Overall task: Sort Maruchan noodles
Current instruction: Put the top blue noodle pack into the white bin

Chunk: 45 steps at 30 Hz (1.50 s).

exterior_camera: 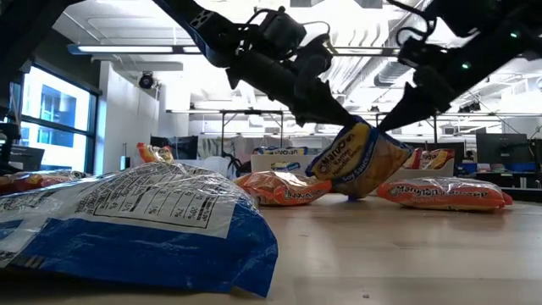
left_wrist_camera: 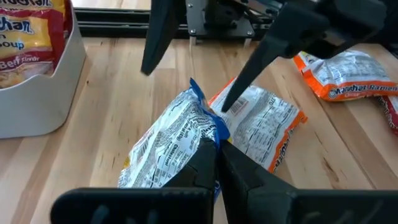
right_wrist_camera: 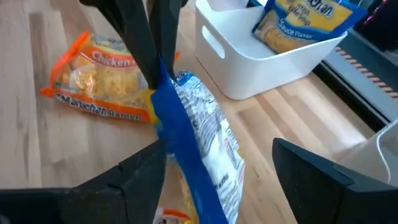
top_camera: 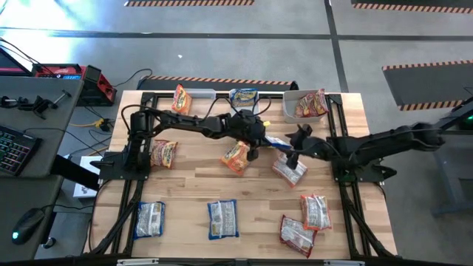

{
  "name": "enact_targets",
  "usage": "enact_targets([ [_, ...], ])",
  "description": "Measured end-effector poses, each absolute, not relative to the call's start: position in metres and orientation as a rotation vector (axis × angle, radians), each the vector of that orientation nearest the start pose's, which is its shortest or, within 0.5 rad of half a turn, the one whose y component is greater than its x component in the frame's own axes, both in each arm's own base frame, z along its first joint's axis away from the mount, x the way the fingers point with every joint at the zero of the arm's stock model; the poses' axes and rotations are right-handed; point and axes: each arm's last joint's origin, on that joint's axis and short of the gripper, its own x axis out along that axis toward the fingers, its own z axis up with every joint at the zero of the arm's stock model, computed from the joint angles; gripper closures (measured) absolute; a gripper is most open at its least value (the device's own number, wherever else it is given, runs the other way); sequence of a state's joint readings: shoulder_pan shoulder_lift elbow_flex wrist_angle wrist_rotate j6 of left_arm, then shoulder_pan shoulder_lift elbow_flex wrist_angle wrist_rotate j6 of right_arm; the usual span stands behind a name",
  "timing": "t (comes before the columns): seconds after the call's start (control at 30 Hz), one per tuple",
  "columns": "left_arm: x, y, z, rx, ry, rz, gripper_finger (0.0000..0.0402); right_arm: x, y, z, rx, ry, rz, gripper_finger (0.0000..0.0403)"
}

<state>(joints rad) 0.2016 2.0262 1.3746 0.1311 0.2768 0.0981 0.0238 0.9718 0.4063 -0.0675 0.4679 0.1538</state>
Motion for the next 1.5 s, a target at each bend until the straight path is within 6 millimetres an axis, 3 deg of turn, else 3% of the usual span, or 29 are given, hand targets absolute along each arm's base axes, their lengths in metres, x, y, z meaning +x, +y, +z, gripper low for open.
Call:
enact_targets([
  [0.27,0.444,0.083,0.195,-0.035,0.493,-0.093,0.0401,0.219,-0.022,0.191,-0.019,0.768,-0.393,0.0130],
  [0.5,0.444,0.086,0.195,-0.045,0.491,-0.084,0.0401,0.238,-0.022,0.190,0.036,0.836,-0.388,0.0130],
  [0.67,0.443,0.090,0.195,-0.064,0.488,-0.077,0.0401,0.238,-0.019,0.192,0.052,0.802,-0.467,0.0131],
  [0.9,0.444,0.092,0.199,-0.077,0.451,-0.117,0.0401,0.229,-0.018,0.167,0.027,0.744,-0.464,0.0135],
  [1.03,0.441,0.093,0.205,-0.077,0.447,-0.113,0.0401,0.225,-0.018,0.157,0.070,0.659,-0.471,0.0171],
  [1.33,0.431,0.096,0.226,-0.091,0.433,-0.165,0.0396,0.221,-0.017,0.151,0.105,0.533,-0.437,0.0328],
  [1.5,0.414,0.095,0.244,-0.015,0.504,-0.148,0.0366,0.225,-0.017,0.157,0.066,0.465,-0.404,0.0329],
])
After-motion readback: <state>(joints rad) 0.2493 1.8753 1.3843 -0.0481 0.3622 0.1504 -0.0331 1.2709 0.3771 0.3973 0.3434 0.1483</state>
